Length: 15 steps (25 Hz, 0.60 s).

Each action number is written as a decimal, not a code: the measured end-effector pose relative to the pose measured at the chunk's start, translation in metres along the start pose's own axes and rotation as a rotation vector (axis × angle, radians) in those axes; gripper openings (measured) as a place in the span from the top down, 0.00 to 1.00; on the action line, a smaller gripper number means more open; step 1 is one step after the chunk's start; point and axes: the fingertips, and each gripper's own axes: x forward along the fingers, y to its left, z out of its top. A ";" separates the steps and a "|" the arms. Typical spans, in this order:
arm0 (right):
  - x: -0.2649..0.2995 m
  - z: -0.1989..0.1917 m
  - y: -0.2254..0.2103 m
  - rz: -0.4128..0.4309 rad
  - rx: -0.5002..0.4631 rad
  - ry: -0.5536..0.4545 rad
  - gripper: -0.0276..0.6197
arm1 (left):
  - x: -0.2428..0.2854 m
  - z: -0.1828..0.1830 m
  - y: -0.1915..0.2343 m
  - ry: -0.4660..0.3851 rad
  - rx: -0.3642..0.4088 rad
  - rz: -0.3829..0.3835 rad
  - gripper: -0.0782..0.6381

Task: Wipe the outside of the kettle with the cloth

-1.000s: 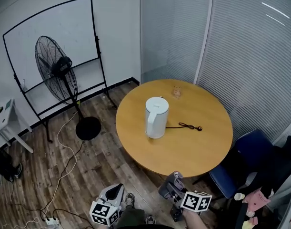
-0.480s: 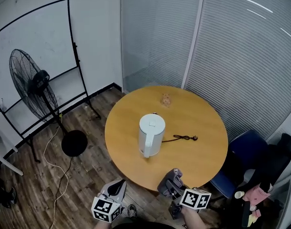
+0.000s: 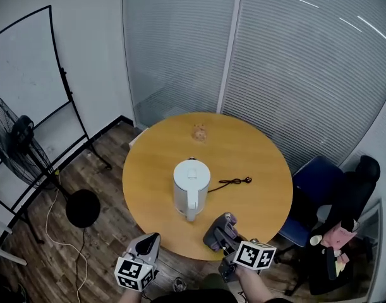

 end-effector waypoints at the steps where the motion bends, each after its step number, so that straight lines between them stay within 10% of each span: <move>1: 0.004 0.004 0.000 -0.007 -0.005 -0.008 0.81 | 0.006 0.000 0.000 0.001 -0.001 -0.013 0.88; 11: 0.053 0.056 0.002 0.061 -0.022 -0.050 0.81 | 0.071 0.023 -0.028 -0.019 0.037 -0.129 0.87; 15: 0.064 0.074 -0.008 0.100 0.014 -0.053 0.81 | 0.101 0.025 -0.051 0.017 0.073 -0.156 0.64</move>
